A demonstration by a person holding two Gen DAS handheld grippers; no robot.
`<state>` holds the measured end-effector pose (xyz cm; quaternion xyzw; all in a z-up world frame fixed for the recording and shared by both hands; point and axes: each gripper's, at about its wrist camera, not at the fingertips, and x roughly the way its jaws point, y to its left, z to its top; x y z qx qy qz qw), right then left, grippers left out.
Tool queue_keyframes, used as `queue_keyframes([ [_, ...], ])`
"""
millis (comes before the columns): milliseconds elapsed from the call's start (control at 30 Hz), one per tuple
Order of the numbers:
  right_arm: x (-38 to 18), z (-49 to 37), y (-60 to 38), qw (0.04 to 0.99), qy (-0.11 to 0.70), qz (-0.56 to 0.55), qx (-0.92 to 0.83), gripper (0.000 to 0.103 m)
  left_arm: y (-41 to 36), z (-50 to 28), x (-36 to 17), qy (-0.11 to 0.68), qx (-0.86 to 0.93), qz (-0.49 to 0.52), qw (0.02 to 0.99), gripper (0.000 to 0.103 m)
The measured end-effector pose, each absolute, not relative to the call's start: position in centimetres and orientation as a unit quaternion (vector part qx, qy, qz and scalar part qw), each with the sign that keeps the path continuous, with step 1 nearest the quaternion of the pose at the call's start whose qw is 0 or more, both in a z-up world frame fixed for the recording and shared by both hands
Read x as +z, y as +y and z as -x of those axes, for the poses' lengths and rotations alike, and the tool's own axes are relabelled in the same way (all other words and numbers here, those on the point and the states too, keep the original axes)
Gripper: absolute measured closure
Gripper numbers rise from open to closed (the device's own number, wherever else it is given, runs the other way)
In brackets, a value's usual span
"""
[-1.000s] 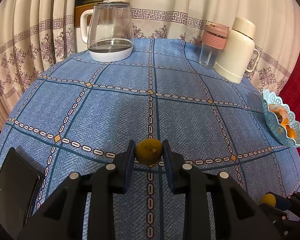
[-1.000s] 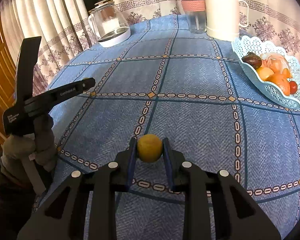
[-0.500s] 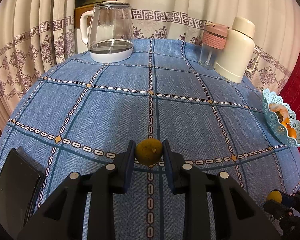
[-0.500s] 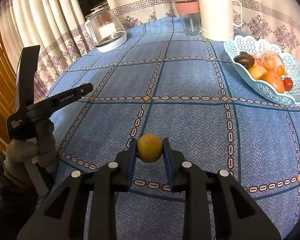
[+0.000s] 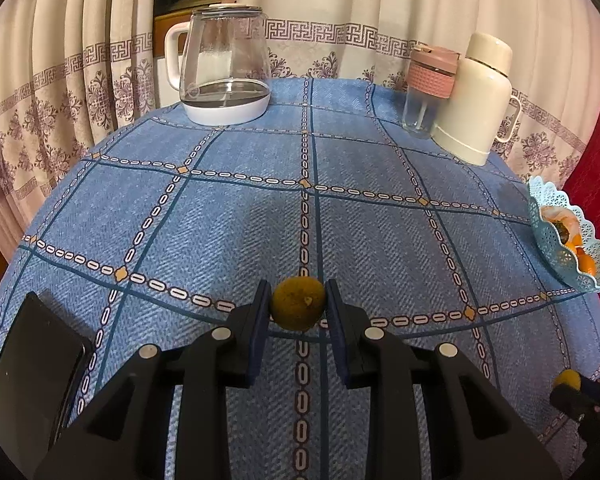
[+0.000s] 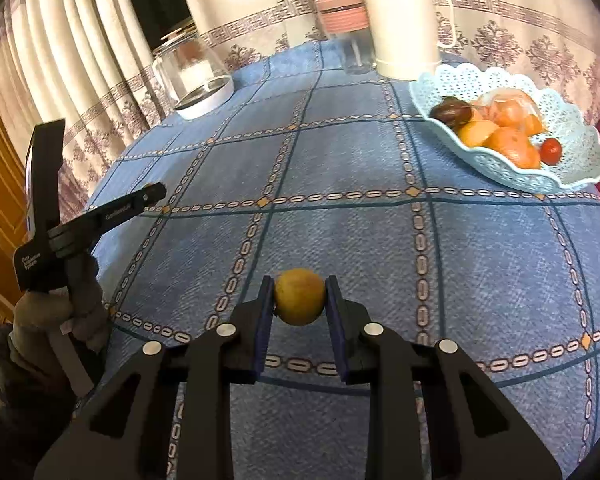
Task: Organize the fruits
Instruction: 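Carry the yellow fruit into the basket and open the right tool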
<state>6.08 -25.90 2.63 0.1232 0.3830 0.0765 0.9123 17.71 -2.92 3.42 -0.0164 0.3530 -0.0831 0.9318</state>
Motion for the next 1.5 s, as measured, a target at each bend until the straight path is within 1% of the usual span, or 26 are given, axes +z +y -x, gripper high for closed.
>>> queue_keyframes([
  [267, 3.5, -5.4, -29.0, 0.921, 0.361, -0.142, 0.044, 0.076, -3.0, -17.1, 3.3, 0.357, -0.082, 0.018, 0.930, 0.075],
  [833, 7.6, -5.0, -38.7, 0.941, 0.280, -0.179, -0.068, 0.076, -3.7, -15.8, 2.9, 0.360, -0.085, 0.015, 0.929, 0.075],
  [1500, 5.9, -8.0, -42.1, 0.935, 0.286, -0.180, -0.107, 0.075, -3.9, -15.7, 2.8, 0.369, -0.083, 0.009, 0.926, 0.075],
])
